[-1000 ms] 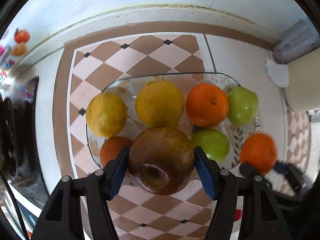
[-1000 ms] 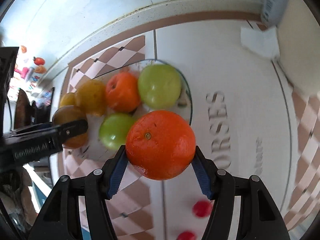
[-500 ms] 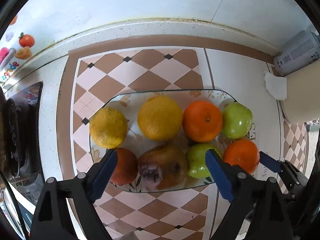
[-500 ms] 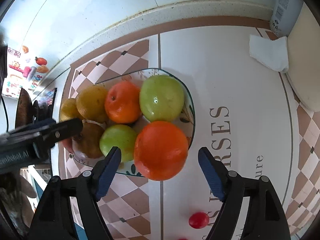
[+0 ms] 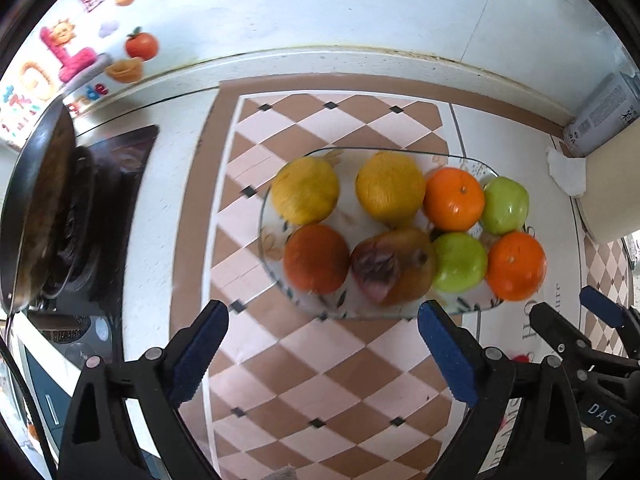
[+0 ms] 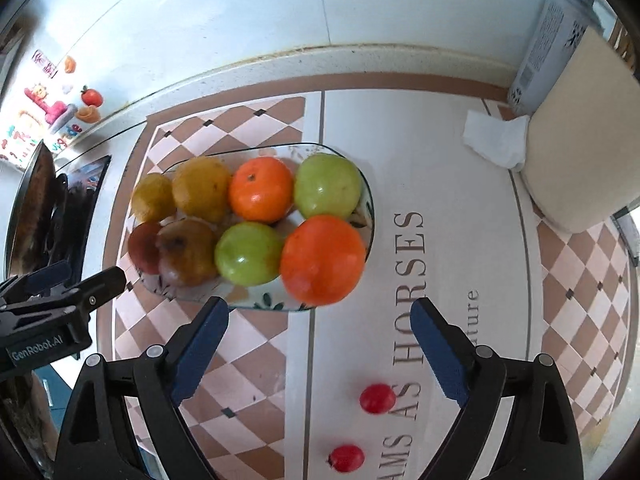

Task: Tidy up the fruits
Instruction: 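Place the orange on the plate with the right tool while the left places the apple, then lift both open tools back from the plate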

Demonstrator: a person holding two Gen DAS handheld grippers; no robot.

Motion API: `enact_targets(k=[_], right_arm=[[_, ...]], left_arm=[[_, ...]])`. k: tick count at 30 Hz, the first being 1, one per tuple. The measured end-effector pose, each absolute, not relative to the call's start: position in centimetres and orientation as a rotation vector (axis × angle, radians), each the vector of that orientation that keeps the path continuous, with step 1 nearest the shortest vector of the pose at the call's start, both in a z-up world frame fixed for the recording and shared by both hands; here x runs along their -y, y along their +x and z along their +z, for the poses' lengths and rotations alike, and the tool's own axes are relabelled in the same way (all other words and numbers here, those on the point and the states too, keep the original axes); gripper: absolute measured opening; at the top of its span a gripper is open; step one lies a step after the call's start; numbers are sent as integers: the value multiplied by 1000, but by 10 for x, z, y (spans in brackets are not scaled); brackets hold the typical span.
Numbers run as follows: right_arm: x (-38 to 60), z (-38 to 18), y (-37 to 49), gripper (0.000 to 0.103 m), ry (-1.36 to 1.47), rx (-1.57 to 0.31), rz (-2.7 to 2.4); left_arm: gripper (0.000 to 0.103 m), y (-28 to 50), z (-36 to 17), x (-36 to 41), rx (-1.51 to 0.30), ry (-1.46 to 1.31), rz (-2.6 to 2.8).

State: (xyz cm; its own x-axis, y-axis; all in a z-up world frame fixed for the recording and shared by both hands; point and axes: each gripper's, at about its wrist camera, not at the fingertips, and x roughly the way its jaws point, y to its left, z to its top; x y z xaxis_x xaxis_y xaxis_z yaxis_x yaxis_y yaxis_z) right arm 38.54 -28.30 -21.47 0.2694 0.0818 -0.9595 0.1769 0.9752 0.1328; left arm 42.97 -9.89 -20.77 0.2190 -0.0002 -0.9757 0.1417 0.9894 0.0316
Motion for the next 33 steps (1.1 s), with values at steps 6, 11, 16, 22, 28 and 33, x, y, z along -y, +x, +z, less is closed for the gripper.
enact_targets(k=[6,11,16,22,28,33], right_arm=[[263,-189,366,94,194,-1272,-60],[256,-170,349,94,190,-1243,-59],[253,-143,330,94,187,-1197,-62],[245,-111,302,94,188,-1146,-58],[238,-77,276,94,193,-1093,-42],[236,-45,254,94,198,-1038,-41]], left_arm=[[97,406,-188,86,-1297,107,-87],[97,391,-171,79,-1263,96,-93],[97,373,-148,76,-1211,96,-110],[97,346,-115,72,-1151,83,-138],[97,318,-83,67,-1099,68,-166],[97,299,-60,63,-1053,67,-175]])
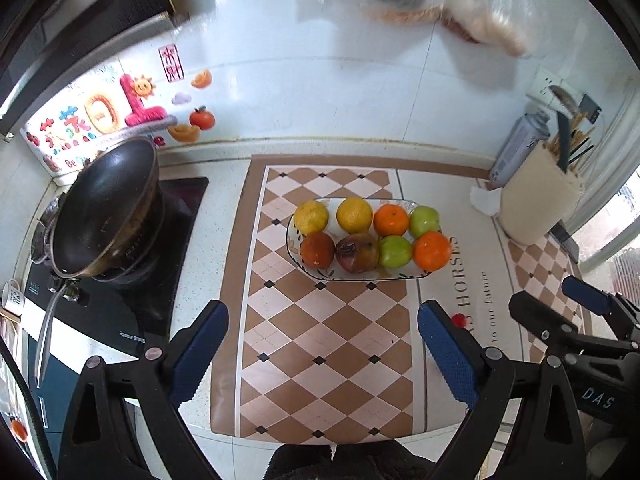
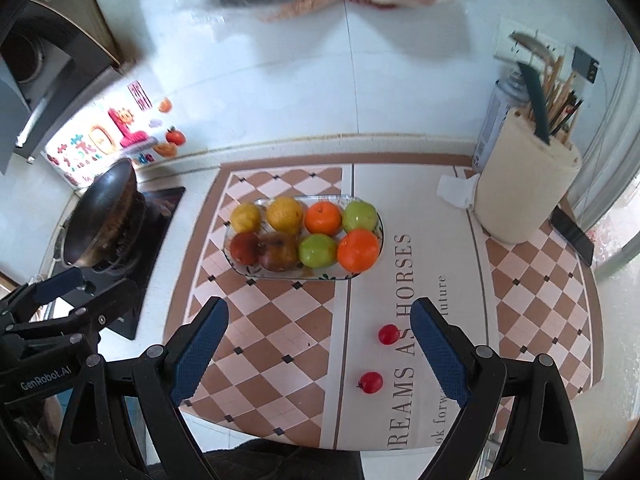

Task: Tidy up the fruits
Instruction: 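Lift both open tools back from the plate, then grasp a red cherry tomato with each tool from the runner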

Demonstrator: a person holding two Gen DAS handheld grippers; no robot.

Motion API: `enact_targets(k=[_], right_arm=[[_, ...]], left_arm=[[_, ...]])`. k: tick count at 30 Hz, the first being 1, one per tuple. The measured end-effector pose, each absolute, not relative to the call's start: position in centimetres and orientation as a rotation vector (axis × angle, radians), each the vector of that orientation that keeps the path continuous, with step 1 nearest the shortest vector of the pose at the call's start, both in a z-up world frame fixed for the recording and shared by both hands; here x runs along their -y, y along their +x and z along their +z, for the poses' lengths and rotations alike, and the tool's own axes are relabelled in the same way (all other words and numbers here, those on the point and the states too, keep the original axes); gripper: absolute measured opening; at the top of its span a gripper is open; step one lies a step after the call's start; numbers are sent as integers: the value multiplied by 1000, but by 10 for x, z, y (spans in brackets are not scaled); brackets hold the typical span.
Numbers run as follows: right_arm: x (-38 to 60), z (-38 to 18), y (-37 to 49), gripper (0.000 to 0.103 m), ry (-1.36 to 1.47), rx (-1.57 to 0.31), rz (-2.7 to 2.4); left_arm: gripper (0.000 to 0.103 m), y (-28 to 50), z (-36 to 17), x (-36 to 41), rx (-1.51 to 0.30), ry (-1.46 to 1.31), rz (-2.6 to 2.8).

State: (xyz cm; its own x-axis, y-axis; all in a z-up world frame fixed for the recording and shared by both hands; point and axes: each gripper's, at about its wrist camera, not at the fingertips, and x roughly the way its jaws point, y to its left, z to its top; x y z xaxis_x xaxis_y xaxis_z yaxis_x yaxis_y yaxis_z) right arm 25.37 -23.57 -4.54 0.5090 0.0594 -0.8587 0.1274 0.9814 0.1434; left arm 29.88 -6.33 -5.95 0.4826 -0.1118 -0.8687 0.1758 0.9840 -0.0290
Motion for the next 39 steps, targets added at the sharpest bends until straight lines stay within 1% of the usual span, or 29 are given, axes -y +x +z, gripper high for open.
enact_targets(k=[3,10,21,23,24,26,27,32,35,36,38,39], right_arm=[[234,-26,240,94,200,-1003,-42],[227,-1,219,94,202,-963,-35],[218,4,198,94,248,-948,-55],[222,1,197,100,279,-942,-67],[225,-1,196,100,296,-936,-69],[235,-9,195,100,329,-921,-81],[239,-13,195,100,338,-926,-93],[285,-55,195,100,389,-988,-197],[316,-94,200,99,439,-1056,-217],[323,-108,203,97,454,-1080,-209],[336,-143,215,83,482,-1139,-173],[340,-164,224,79,489,-1173,-148]], left_arm=[[97,289,-47,60,-1034,65,-183],[97,271,-30,54,-1010,65,-205],[97,256,-28,47,-1007,70,-225],[97,256,-29,46,-1010,74,-220],[97,258,-31,46,-1011,73,-225],[102,262,-38,46,-1019,77,-218],[102,264,-43,46,-1020,85,-213],[102,277,-82,60,-1052,160,-154],[102,285,-114,75,-1098,211,-118],[102,288,-125,80,-1116,221,-105],[102,295,-152,95,-1158,250,-77],[102,298,-161,100,-1168,263,-64]])
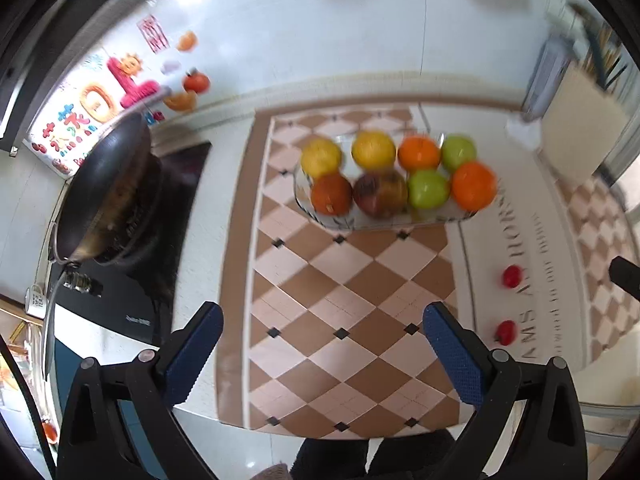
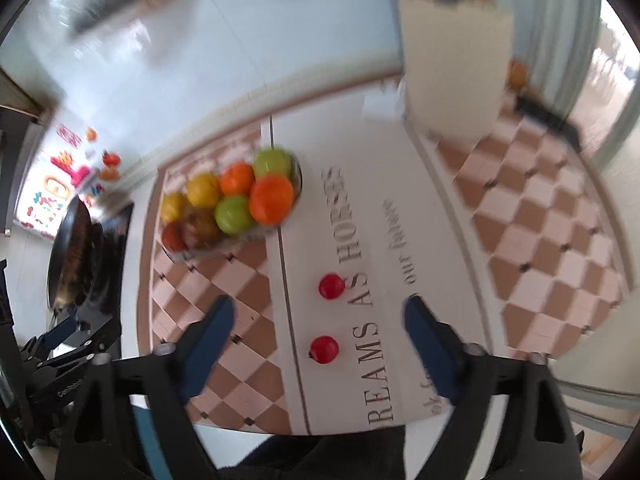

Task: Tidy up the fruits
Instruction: 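Grasp a red cherry tomato with each tool from the runner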

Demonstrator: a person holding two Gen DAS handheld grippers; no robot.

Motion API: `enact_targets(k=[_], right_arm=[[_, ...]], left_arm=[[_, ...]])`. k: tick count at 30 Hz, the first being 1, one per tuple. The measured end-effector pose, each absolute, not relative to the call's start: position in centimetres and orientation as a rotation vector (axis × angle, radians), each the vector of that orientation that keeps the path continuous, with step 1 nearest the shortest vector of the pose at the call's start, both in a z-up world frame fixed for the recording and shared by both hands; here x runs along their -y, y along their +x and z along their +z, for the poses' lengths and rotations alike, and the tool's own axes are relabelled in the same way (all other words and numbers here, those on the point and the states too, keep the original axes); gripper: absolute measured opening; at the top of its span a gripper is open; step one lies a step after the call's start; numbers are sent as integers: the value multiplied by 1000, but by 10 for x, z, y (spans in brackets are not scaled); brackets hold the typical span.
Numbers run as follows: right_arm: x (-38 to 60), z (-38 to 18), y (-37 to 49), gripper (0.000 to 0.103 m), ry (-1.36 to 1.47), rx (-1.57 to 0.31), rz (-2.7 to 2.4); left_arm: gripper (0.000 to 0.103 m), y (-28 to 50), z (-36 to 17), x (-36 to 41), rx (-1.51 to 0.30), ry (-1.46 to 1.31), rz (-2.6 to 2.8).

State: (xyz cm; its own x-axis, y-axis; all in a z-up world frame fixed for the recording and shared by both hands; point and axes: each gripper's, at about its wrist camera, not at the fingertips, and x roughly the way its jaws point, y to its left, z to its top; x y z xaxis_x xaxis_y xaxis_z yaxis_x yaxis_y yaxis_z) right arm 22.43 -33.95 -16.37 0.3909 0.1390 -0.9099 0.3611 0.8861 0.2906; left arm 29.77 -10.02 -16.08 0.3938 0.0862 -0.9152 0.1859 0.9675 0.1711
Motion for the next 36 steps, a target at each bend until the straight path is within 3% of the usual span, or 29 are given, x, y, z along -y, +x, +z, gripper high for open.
enact_targets(k=[2,9,14,24,32,36], right_arm=[[342,-195,239,69,491,-1234,-123],[335,-281,284,58,452,-1383,7],[324,-311,299,33,373,-1427,83],[376,-290,262,32,408,-1387,71],[410,-284,238,33,436,-1386,8],[418,-281,234,33,450,-1371,-2]], left_arm=[[102,305,-182,114,-1205,295,-33],[102,318,-236,142,-1349,291,23],[102,318,-262,152,-1448,250,36],[101,296,-285,206,-1586,90,-241],[72,282,-307,263,-1639,155,-386],[43,278,-317,274,-1645,181,-400]])
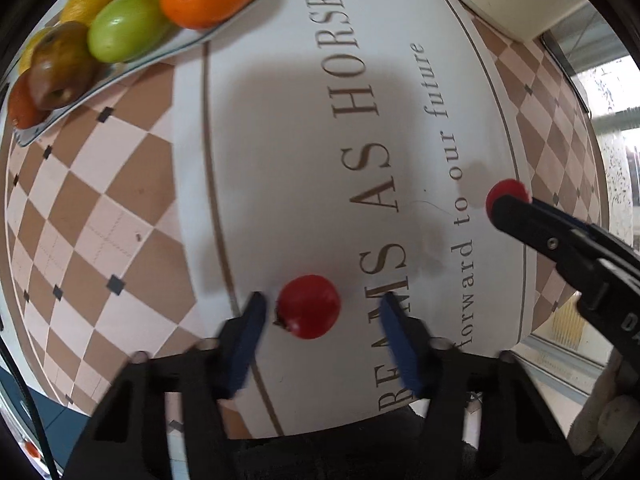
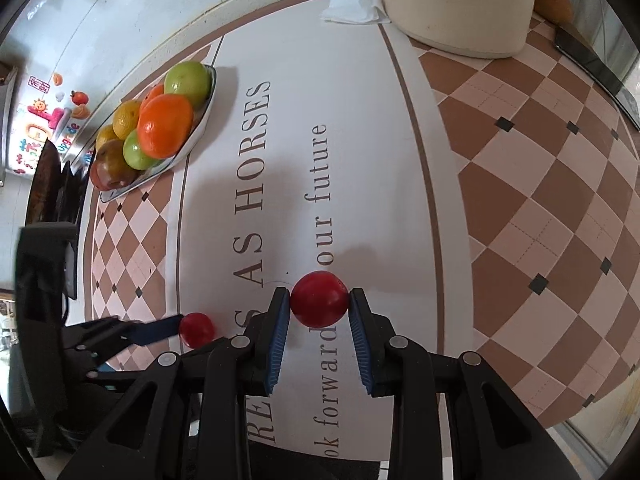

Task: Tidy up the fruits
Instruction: 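Grasp a red cherry tomato with each tool from the runner, then place the cherry tomatoes on the plate edge with both tools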

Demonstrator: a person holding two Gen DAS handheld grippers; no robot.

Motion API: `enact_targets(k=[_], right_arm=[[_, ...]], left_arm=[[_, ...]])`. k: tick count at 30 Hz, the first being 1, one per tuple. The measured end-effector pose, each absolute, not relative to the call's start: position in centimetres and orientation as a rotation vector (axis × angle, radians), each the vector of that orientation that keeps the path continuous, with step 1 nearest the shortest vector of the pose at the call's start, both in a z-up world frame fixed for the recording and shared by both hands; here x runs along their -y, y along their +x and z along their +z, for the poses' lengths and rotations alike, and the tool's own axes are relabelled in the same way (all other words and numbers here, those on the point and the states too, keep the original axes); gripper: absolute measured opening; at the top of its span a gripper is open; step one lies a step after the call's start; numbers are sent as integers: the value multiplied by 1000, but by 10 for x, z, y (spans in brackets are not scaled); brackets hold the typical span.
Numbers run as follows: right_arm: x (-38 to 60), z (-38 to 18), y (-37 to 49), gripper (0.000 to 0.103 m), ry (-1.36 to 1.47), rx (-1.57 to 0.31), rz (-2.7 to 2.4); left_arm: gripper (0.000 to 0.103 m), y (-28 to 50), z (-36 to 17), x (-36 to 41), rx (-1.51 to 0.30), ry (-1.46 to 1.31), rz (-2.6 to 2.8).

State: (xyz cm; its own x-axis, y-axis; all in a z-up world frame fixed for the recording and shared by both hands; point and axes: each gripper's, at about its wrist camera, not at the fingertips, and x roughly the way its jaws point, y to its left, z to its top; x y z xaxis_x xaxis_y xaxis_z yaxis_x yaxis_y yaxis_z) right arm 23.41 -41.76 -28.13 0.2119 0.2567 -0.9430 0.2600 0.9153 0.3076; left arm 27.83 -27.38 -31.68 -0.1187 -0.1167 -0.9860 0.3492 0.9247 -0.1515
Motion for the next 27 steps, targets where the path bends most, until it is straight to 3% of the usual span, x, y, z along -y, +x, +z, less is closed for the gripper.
enact_targets(k=[3,11,19,27], right_arm=[[418,-277,233,33,449,-1360,3],[407,-254,234,33,434,-1313,47],[363,-241,268,33,437,-1255,160],[300,-245,322,33,487,-1202,283]], left_arm=[[28,277,-318,279,-1621,201,-403],[28,294,-293,241,-1577,87,-357],[28,347,-251,138,-1530,-339,-235],[28,386,-260,82,-1520,-770,-162]])
